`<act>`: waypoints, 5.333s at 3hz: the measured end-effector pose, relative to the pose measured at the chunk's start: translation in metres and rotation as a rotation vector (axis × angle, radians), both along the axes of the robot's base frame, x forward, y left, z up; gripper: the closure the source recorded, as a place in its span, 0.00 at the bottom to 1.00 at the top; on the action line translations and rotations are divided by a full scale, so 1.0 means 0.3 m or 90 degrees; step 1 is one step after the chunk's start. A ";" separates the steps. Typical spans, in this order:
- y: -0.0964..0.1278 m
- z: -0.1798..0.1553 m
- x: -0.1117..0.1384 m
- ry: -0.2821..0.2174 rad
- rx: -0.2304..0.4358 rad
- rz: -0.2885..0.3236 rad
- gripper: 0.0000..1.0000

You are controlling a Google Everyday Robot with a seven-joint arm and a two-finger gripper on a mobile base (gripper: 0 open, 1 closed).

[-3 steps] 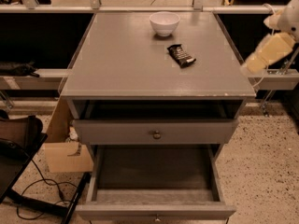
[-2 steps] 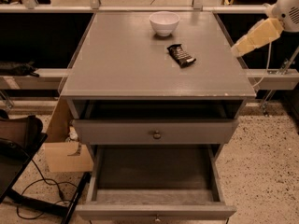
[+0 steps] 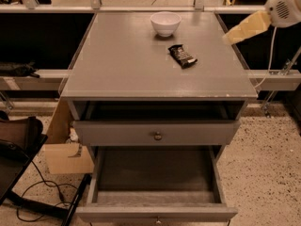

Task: Place rxbar chocolate into middle drawer

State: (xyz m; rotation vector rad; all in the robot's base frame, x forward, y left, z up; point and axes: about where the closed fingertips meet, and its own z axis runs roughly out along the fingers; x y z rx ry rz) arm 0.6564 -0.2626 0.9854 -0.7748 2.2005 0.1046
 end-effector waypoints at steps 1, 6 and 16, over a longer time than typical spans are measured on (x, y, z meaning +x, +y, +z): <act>0.038 -0.022 0.068 -0.019 -0.016 0.017 0.00; 0.415 -0.420 0.408 0.085 -0.023 0.111 0.00; -0.025 -0.195 -0.320 -0.073 -0.027 0.104 1.00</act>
Offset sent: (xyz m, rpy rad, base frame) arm 0.1204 0.1050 -0.0619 -0.0403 -0.0226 0.2200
